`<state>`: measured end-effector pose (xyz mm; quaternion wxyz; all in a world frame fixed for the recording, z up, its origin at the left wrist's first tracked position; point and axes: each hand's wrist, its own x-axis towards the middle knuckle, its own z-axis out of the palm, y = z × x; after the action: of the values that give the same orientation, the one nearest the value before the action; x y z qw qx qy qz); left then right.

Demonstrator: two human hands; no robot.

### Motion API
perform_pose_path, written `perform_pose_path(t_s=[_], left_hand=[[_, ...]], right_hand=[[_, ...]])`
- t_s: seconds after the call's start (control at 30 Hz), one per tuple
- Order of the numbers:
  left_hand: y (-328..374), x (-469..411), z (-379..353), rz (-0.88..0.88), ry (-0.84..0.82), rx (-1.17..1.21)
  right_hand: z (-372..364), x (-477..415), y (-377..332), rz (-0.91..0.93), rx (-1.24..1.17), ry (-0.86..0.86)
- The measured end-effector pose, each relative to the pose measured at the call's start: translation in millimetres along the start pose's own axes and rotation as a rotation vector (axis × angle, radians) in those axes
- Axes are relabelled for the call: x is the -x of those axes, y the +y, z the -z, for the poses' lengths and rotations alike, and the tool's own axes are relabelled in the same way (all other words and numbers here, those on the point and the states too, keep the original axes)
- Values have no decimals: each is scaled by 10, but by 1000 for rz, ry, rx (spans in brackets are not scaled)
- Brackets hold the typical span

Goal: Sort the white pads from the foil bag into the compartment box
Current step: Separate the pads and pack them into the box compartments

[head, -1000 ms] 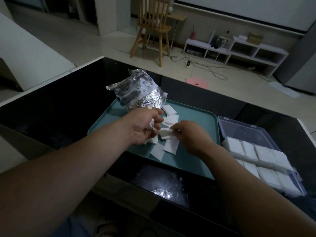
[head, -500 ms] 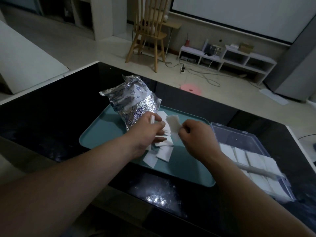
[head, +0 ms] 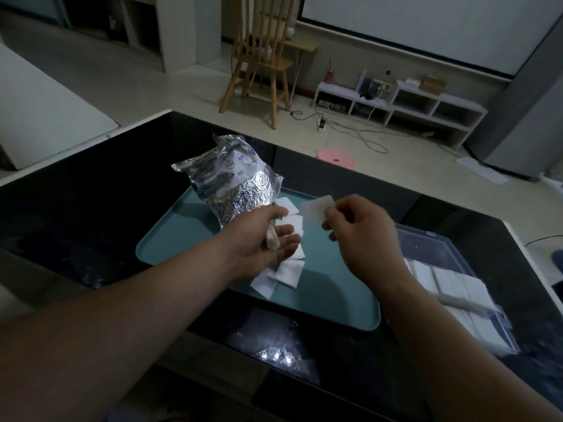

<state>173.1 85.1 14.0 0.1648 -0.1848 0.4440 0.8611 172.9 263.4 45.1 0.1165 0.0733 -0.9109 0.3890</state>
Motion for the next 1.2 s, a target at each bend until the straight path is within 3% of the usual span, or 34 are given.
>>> perform_pose_path(t_s=[0.07,0.17,0.27,0.4,0.47,0.6,0.83,1.1,1.2], left_hand=[[-15,32,-29,62,-92,20],[-25,55,-60,61,-244,43],[50,59,-41,-4,-198,17],[280,107,62,-123,-2,13],[425,136,126,-185,38,4],[535,182,208,-218,60,-36],[452,215,183,-183,85,-113],[322,155,112,-171,113,-218],[233,142,60,-165,109,-261]], right_hand=[[-42,42,-27,110,53,59],[-200,131,-74,278,112,-76],[-261,105,-90,377,174,-164],[-156,-1,-149,140,-29,-178],[-178,-31,-87,98,95,-217],[-426,56,72,144,494,-469],[-718,-33,201,208,695,-433],[-571,-77,368,163,513,-468],[-534,-69,384,146,488,-407]])
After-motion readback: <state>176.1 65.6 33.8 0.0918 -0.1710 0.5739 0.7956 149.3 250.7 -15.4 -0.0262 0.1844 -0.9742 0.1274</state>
